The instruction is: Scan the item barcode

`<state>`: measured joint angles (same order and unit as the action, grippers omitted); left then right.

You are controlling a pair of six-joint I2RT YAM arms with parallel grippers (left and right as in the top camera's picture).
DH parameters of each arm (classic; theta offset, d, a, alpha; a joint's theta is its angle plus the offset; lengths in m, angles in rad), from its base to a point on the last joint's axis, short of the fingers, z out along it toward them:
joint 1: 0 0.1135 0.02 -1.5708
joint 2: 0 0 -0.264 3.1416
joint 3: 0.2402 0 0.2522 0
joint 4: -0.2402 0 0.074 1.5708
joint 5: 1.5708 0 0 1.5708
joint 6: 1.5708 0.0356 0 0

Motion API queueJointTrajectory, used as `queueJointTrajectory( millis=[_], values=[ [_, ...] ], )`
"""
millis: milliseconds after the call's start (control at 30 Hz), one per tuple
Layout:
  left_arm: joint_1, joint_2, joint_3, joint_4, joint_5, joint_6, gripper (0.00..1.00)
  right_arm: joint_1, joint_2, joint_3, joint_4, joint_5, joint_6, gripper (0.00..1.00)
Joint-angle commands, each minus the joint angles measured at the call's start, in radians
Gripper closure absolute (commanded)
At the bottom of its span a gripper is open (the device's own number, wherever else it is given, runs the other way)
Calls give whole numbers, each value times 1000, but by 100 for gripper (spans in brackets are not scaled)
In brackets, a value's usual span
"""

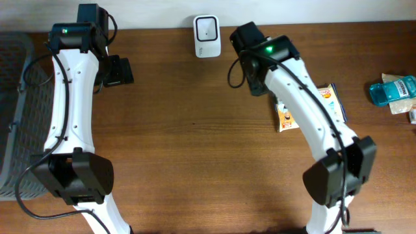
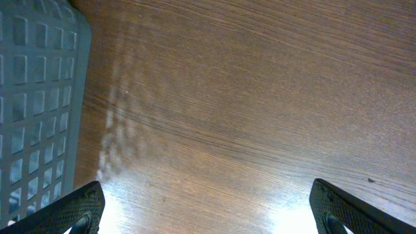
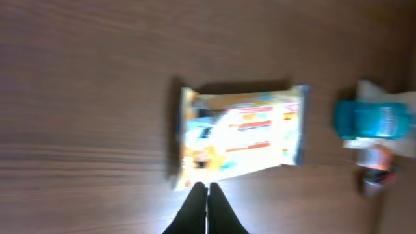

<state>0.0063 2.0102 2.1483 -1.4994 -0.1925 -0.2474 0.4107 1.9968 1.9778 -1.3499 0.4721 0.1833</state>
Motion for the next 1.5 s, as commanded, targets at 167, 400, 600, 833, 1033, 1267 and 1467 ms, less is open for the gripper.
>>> queueJointTrajectory(
  millis=[167, 400, 600, 833, 1033, 1267, 1467],
  values=[
    [3, -28, -7, 23, 100, 1, 1, -164, 7, -109, -34, -205, -60, 20],
    [3, -28, -7, 29, 99, 1, 1, -148, 7, -393, 169, -53, -44, 1],
    [3, -28, -7, 29, 99, 1, 1, -150, 8, -501, 294, -13, -13, 2],
    [3, -28, -7, 32, 99, 1, 1, -160, 8, -595, 435, 11, -11, 16],
    [3, -28, -7, 32, 99, 1, 1, -197, 9, -620, 497, 2, -11, 18],
    [3, -28, -7, 32, 99, 1, 1, -203, 9, -695, 579, -13, -11, 32],
    [3, -28, -7, 32, 99, 1, 1, -201, 8, -673, 572, -31, 26, 96]
  ],
)
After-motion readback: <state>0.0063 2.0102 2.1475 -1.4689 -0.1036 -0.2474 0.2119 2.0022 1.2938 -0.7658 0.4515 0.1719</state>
